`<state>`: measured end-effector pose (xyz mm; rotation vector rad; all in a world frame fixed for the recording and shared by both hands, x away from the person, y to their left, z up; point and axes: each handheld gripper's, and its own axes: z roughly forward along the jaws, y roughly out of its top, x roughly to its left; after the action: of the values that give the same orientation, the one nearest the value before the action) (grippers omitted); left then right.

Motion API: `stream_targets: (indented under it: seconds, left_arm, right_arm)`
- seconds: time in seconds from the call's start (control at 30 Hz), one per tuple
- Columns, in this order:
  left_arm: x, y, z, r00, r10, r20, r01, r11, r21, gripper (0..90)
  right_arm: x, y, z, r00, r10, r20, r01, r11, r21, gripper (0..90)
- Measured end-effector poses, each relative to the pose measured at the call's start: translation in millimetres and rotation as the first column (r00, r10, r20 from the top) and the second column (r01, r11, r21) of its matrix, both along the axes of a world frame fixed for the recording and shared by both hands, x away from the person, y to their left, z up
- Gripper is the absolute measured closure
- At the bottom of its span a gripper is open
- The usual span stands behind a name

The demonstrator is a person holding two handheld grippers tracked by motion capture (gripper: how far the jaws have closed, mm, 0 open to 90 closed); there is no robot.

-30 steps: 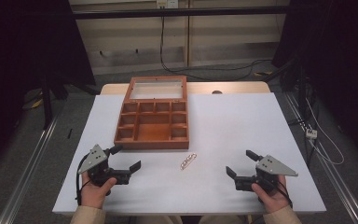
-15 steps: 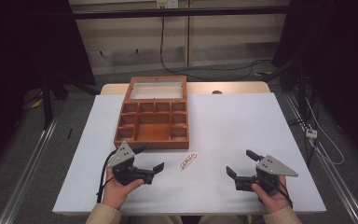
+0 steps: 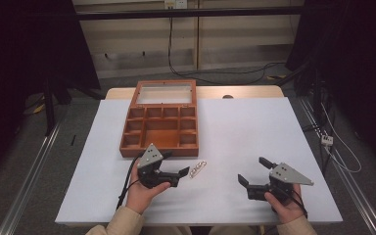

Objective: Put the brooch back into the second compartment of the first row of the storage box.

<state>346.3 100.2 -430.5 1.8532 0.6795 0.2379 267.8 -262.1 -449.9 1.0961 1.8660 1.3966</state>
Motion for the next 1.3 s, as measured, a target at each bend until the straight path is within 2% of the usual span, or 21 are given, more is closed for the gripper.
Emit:
stream_targets:
  seconds: [0.23,0.43,0.67,0.7,0.93,0.97,1.2,1.3]
  left_arm:
    - [7.8,-18.5,-5.4,0.9994,-0.012,-0.033,0.013,0.9988,0.048,23.9]
    - [13.4,-28.8,-10.5,0.9979,-0.015,-0.063,0.020,0.9965,0.081,29.2]
    - [20.3,-39.2,-17.2,0.9947,-0.007,-0.102,0.019,0.9939,0.109,41.3]
    - [21.2,-40.3,-17.9,0.9944,-0.003,-0.106,0.016,0.9921,0.125,42.7]
    - [26.8,-50.3,-24.7,0.9896,0.002,-0.144,0.020,0.9885,0.150,53.7]
    - [27.9,-53.1,-26.4,0.9884,0.001,-0.152,0.024,0.9864,0.163,54.4]
    - [29.4,-59.9,-31.0,0.9826,-0.012,-0.185,0.045,0.9841,0.172,61.4]
    - [30.3,-61.4,-32.0,0.9801,-0.009,-0.198,0.047,0.9807,0.190,63.5]
  right_arm:
    - [-0.2,-0.1,0.3,1.0000,0.000,0.001,0.000,1.0000,0.001,3.8]
    - [-0.2,-0.1,0.3,1.0000,0.000,0.001,0.000,1.0000,0.002,3.8]
    - [-0.1,-0.6,0.2,1.0000,-0.001,0.002,0.001,1.0000,0.002,3.9]
    - [-0.1,-0.6,0.2,1.0000,-0.001,0.002,0.001,1.0000,0.002,3.9]
    - [-0.2,-1.0,0.4,1.0000,-0.002,0.002,0.002,1.0000,0.004,3.9]
    - [-0.1,-1.1,0.4,1.0000,-0.001,0.002,0.001,1.0000,0.004,3.9]
    - [0.1,-1.7,0.3,1.0000,0.001,0.004,-0.001,1.0000,-0.001,3.9]
    - [0.0,-1.7,0.4,1.0000,0.002,0.004,-0.002,1.0000,0.000,3.9]
